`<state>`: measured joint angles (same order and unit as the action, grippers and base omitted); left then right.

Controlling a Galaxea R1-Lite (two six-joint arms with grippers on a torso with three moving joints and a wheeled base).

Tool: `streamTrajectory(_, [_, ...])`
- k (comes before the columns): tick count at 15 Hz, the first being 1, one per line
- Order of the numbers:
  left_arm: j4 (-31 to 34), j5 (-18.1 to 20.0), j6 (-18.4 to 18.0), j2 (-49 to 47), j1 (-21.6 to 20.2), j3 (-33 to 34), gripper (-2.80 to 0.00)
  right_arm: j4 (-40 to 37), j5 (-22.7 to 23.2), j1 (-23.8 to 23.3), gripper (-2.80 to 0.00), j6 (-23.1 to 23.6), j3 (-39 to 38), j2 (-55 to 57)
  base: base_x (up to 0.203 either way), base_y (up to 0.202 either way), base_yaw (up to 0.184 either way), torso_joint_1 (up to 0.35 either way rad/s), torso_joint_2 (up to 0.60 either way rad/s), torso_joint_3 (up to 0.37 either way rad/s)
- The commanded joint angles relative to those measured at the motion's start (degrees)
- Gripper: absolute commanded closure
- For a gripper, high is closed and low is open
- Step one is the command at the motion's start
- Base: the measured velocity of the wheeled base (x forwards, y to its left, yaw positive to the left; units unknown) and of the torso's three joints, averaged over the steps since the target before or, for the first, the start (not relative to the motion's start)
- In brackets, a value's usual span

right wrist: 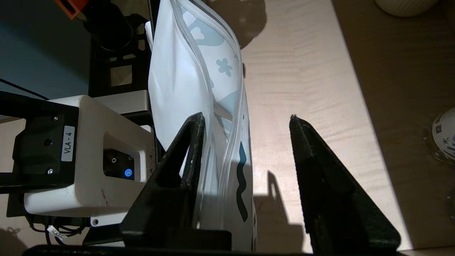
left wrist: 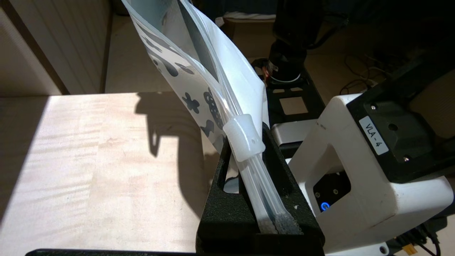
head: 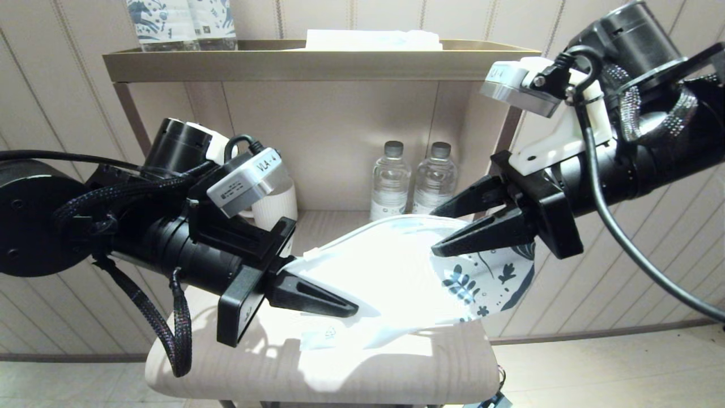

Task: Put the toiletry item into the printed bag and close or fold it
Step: Hand it to the other hand

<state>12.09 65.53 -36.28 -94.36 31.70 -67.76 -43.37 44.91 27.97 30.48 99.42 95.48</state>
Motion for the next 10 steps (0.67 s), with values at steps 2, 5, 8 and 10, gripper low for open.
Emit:
streamTrajectory(2, [0.0, 0.4, -0.2, 0.0, 0.0, 0.0, 0.0, -0.2, 0.3, 0.0, 0.0, 0.2, -0.2, 0.0, 0.0, 0.0, 0.0, 0.0, 0.0, 0.0])
streamTrajectory(5, [0.0, 0.3, -0.2, -0.4, 0.0, -0.8, 0.0, -0.1, 0.3, 0.1, 0.0, 0.3, -0.7, -0.1, 0.0, 0.0, 0.0, 0.0, 0.0, 0.0])
streamTrajectory(8, [0.0, -0.1, -0.1, -1.4, 0.0, -1.7, 0.0, 0.0, 0.3, 0.2, 0.0, 0.3, -0.7, -0.5, 0.0, 0.0, 0.0, 0.0, 0.0, 0.0])
streamTrajectory(10, [-0.1, -0.1, -0.3, -1.9, 0.0, -2.0, 0.0, 0.0, 0.3, 0.2, 0.0, 0.2, -0.8, -0.5, 0.0, 0.0, 0.0, 0.0, 0.0, 0.0])
